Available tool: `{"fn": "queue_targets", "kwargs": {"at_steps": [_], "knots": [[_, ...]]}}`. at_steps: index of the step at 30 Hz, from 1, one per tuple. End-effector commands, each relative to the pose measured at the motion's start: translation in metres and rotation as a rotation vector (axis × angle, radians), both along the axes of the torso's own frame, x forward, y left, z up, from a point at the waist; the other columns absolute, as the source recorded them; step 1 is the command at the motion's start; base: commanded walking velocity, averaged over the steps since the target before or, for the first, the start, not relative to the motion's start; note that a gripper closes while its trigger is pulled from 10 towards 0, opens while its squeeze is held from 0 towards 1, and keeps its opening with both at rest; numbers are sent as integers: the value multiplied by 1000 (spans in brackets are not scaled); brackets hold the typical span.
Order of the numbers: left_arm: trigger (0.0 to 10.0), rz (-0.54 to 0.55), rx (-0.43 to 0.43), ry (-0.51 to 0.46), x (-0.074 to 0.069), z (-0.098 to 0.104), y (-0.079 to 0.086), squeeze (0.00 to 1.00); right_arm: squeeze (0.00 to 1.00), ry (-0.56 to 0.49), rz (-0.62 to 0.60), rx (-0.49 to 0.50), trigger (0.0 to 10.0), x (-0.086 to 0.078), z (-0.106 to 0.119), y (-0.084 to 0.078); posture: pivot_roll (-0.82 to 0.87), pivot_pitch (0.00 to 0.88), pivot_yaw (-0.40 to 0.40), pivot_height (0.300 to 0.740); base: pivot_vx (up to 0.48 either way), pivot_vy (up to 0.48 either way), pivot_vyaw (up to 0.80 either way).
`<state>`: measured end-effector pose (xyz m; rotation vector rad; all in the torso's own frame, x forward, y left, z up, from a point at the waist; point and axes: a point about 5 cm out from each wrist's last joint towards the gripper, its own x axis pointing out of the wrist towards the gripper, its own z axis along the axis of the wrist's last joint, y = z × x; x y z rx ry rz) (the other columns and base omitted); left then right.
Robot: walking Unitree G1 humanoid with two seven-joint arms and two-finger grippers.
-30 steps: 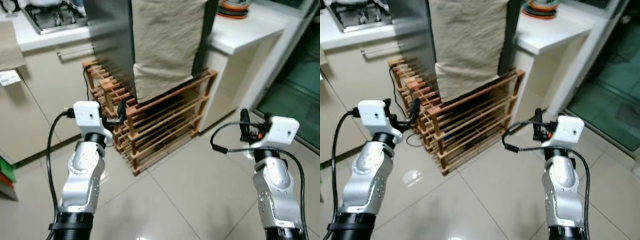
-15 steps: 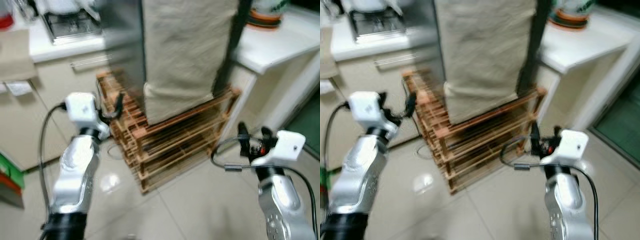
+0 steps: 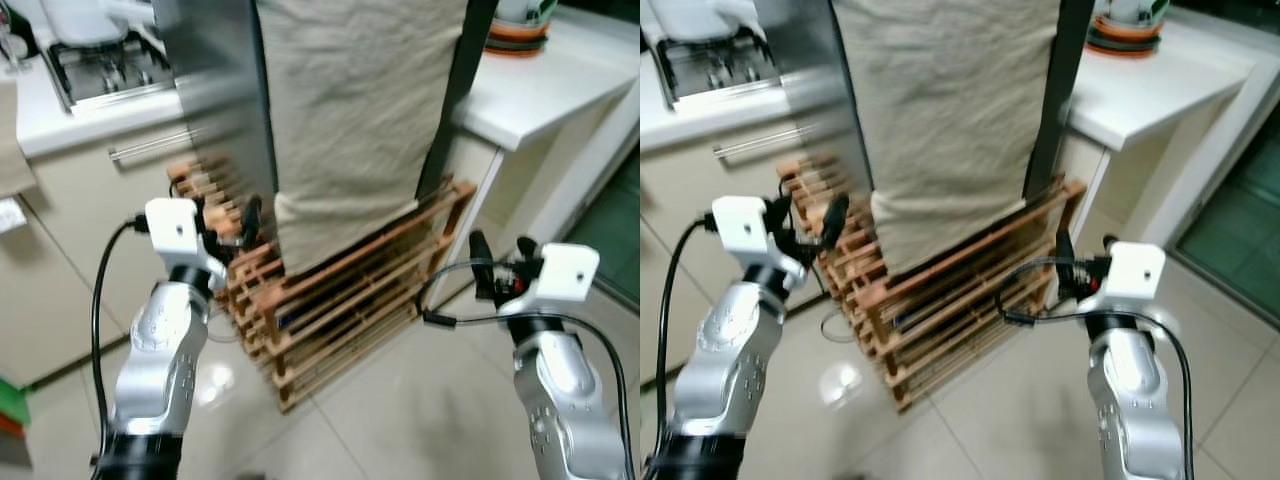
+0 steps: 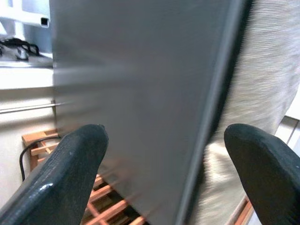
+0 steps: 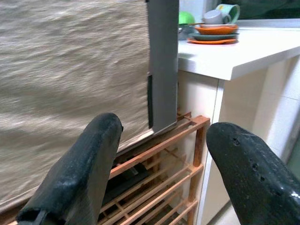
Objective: Restocking fridge
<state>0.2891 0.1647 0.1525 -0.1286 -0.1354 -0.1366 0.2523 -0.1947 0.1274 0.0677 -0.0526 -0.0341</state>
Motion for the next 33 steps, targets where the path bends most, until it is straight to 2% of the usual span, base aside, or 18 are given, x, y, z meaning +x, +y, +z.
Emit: {"fn": "queue_targets", "kwargs": {"at_steps": [1, 10, 12, 16, 21, 26, 33], "knots": [[10000, 6, 2, 15, 2, -2, 1, 0, 0, -6, 3, -8, 10000, 2, 1, 2, -76, 0, -4, 740, 0, 0, -694], [10000, -5, 38, 6, 5, 2, 2, 0, 0, -8, -30, 4, 10000, -4, -4, -1, -69, 0, 8, 740, 0, 0, -699], [10000, -4, 43, 2, 6, 3, 4, 0, 0, -24, -19, -2, 10000, -6, -2, 3, -64, 0, 0, 740, 0, 0, 0], [10000, -79, 84, -3, 9, 7, -5, 0, 0, -26, -8, 1, 10000, -4, -1, 8, -61, 0, -7, 740, 0, 0, 0], [10000, -79, 77, -31, 13, 15, -6, 0, 0, -28, 9, -26, 10000, 2, 0, 10, -64, 0, -12, 740, 0, 0, 0], [10000, -77, 56, -39, 13, 15, -6, 0, 0, -22, 13, -27, 10000, 3, -2, 10, -67, 0, -13, 740, 0, 0, -760], [10000, -93, 81, -45, 14, 17, -9, 0, 0, -20, 19, -36, 10000, 3, -2, 10, -72, 0, -15, 740, 0, 463, -746]]}}
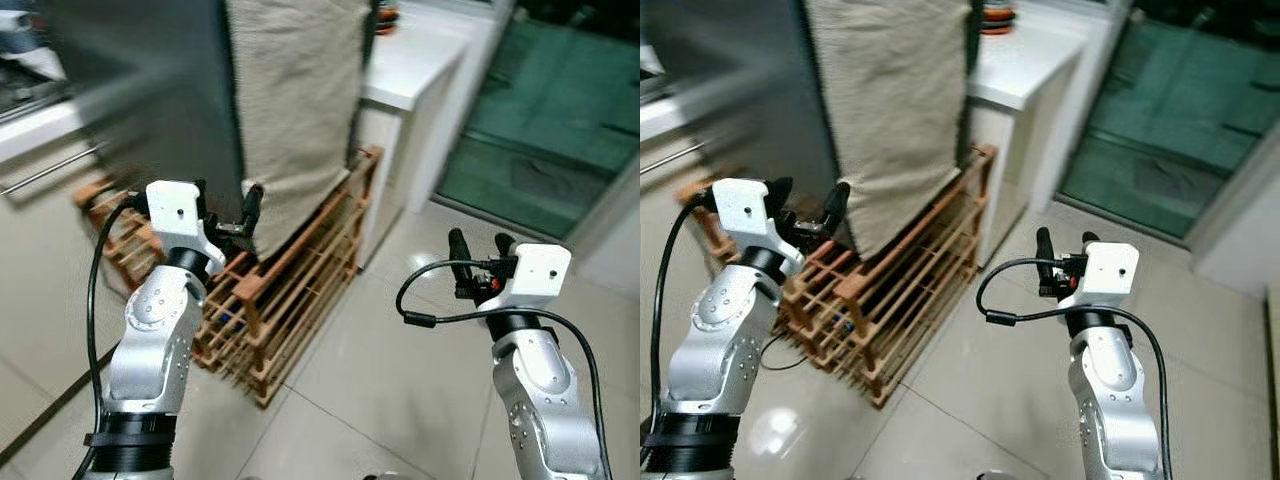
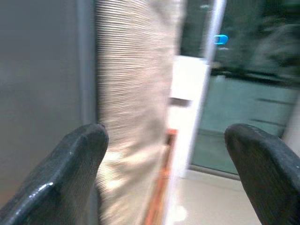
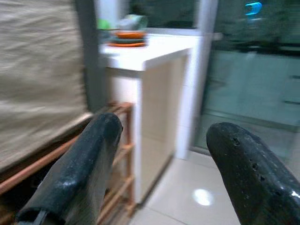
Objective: Restocking fridge
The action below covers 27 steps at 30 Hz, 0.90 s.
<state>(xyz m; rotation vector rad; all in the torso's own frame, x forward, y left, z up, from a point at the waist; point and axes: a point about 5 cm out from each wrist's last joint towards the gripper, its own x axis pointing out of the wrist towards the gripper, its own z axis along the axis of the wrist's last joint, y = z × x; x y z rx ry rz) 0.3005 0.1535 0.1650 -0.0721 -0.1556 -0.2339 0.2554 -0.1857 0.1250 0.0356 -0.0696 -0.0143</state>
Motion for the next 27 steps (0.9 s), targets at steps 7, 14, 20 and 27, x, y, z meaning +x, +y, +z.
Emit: {"fn": "queue_targets", "kwargs": {"at_steps": [7, 14, 20, 27], "knots": [[10000, 9, 22, -36, 5, 10, 3, 0, 0, -9, 0, 0, 10000, 4, -2, 4, -61, 0, -5, 740, 0, 202, -211], [10000, 16, 35, -43, 7, 13, 4, 0, 0, -17, 10, -2, 10000, 8, -1, 6, -55, 0, -6, 740, 0, 0, 0], [10000, 67, -77, 35, 25, 11, -1, 0, 0, -15, 31, 24, 10000, 10, -1, 8, -54, 0, -4, 740, 0, 0, 0], [10000, 112, -90, 14, 48, 27, -5, 0, 0, 8, 51, 38, 10000, 3, -3, 4, -86, 0, 2, 740, 0, 0, 0]]}}
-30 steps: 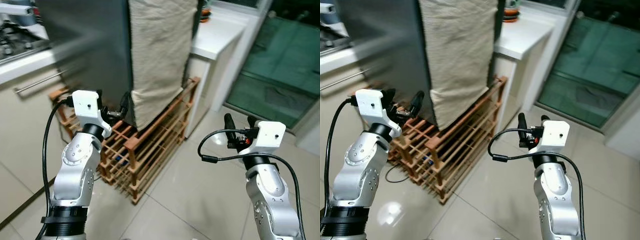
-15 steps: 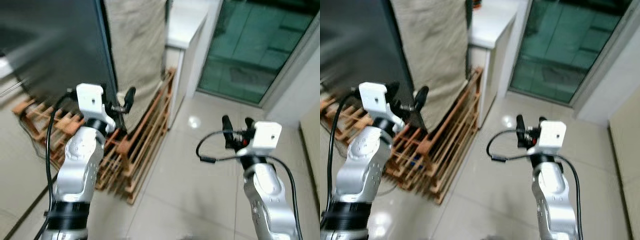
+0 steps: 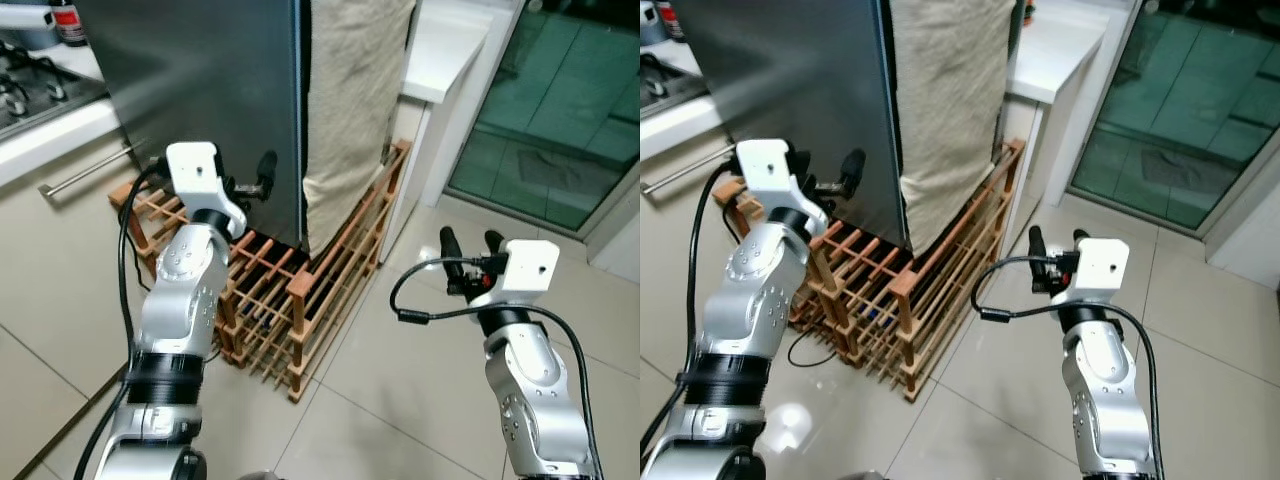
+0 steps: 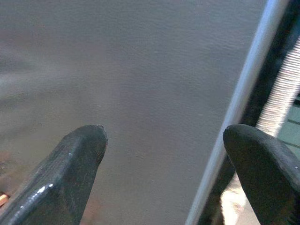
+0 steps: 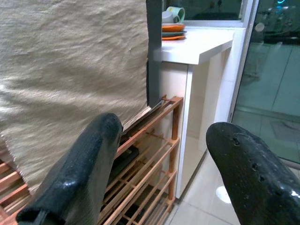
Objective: Restocking fridge
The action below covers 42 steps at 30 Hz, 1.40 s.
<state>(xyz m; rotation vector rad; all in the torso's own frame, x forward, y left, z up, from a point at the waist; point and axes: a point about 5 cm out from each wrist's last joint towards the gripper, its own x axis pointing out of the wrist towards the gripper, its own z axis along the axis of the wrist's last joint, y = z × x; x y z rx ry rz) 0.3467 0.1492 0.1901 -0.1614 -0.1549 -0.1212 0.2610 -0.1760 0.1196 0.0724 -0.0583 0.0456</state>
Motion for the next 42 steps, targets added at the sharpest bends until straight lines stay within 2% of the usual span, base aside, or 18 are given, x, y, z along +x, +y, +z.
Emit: {"fn": "queue_targets", "kwargs": {"at_steps": [1, 4, 9, 11, 12, 13, 16, 19, 24, 29, 42], "knots": [[10000, 0, 3, -6, 6, 5, -2, 0, 0, 10, -11, 1, 10000, -5, 0, -7, -98, 0, 7, 740, 0, 0, 0], [10000, -19, -15, -11, 12, 11, -5, 0, 0, 25, -6, 3, 10000, -11, -3, -7, -125, 0, 12, 740, 0, 0, 0], [10000, -59, -29, -20, 14, 13, -12, 0, 0, 30, 2, 9, 10000, -14, -4, -3, -131, 0, 12, 740, 0, 0, 0], [10000, -178, -15, -33, 10, 13, -29, 0, 0, 38, 1, 10, 10000, -16, -5, -4, -131, 0, 15, 740, 0, 0, 0], [10000, -178, -15, -33, 10, 13, -29, 0, 0, 38, 1, 10, 10000, -16, -5, -4, -131, 0, 15, 740, 0, 0, 0], [10000, -233, -4, -28, 7, 10, -38, 0, 0, 42, 0, 9, 10000, -17, -6, -4, -127, 0, 16, 740, 0, 0, 0], [10000, -272, 12, -10, 6, 4, -46, 0, 0, 45, -1, 10, 10000, -16, -7, -3, -126, 0, 24, 740, 0, 0, 0], [10000, -263, 17, 9, 8, -2, -46, 0, 0, 45, -1, 12, 10000, -16, -6, -1, -124, 0, 28, 740, 0, 0, 0], [10000, -250, -4, 13, 17, 3, -45, 0, 0, 47, -3, 20, 10000, -17, -8, 1, -120, 0, 35, 740, 0, 0, 0], [10000, -268, 1, 19, 23, 2, -57, 0, 0, 51, 4, 22, 10000, -18, -9, 5, -123, 0, 38, 740, 0, 0, 0], [10000, -281, -4, 23, 33, 2, -70, 0, 0, 56, -4, 14, 10000, -20, -10, 3, -138, 0, 41, 740, 0, 0, 0]]}}
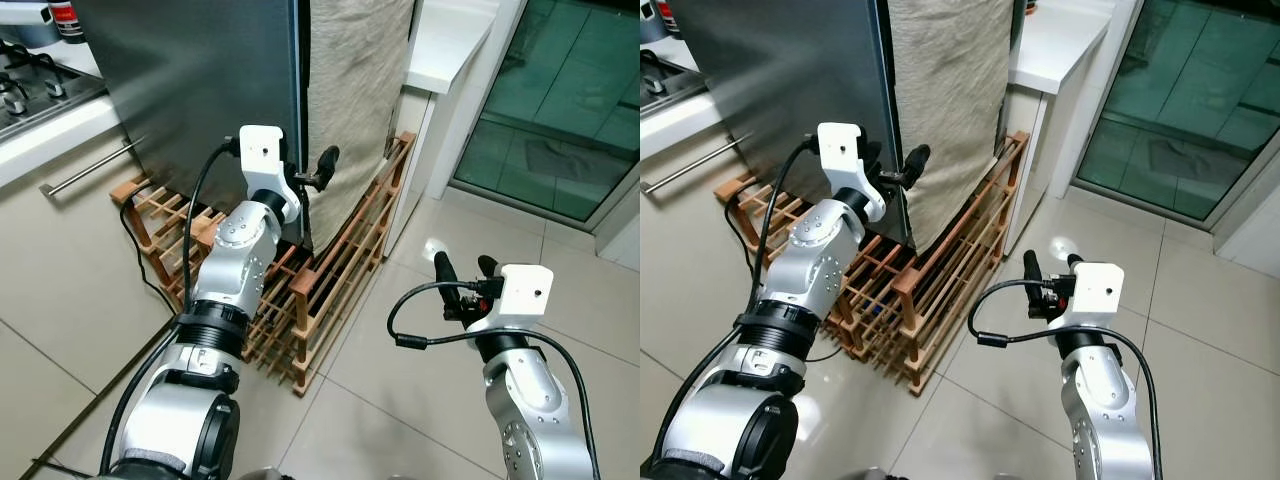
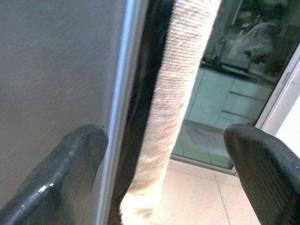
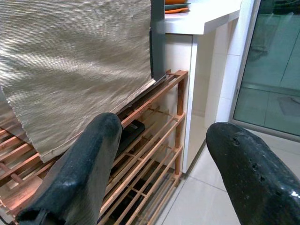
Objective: Restocking fridge
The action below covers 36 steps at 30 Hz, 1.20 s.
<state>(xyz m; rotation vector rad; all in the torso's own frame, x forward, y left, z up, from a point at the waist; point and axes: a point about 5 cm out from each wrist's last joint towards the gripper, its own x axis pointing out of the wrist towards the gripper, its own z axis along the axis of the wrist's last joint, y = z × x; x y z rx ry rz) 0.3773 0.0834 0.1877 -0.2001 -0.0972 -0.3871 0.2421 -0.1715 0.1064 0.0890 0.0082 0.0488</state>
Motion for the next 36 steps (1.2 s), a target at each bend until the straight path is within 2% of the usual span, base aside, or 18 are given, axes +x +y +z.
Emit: {"fn": "queue_targets", "kwargs": {"at_steps": [1, 10, 14, 17, 19, 24, 26, 29, 31, 36], "knots": [[10000, -12, 10, -18, 3, 5, -5, 0, 0, -10, -10, -2, 10000, -1, 4, -1, -138, 0, 41, 740, 0, 0, 0], [10000, -33, -3, -35, 7, 13, -14, 0, 0, -6, -11, -1, 10000, -1, 3, 0, -139, 0, 45, 740, 0, 0, 0], [10000, -25, -2, -35, 10, 14, -15, 0, 0, -6, -11, -2, 10000, -2, 3, 1, -141, 1, 48, 740, 0, 0, 0], [10000, 22, 4, -18, 13, 14, -15, 0, 0, -4, -13, -4, 10000, -3, 2, 1, -147, 5, 51, 740, 0, 0, 0], [10000, 6, 6, -12, 13, 13, -20, 0, 0, -3, -13, -4, 10000, -3, 2, 1, -147, 5, 51, 740, 0, 0, 0], [10000, -98, -8, -27, 9, 16, -46, 0, 0, -1, -13, -4, 10000, -5, 2, 2, -149, 22, 58, 740, 0, 0, 0], [10000, -112, -8, -30, 8, 17, -49, 0, 0, 0, -13, -3, 10000, -6, 2, 2, -149, 22, 58, 740, 0, 0, 0], [10000, -200, -16, -39, 4, 20, -65, 0, 0, 2, -14, -1, 10000, -7, 2, 4, -150, 41, 67, 740, 0, 0, 0], [10000, -218, -18, -41, 4, 21, -68, 0, 0, 2, -14, -1, 10000, -8, 2, 4, -150, 41, 67, 740, 0, 0, 0], [10000, -377, -33, -32, -8, 18, -98, 0, 0, 5, -16, 4, 10000, -10, 1, 7, -158, 64, 86, 740, 0, 0, 0]]}}
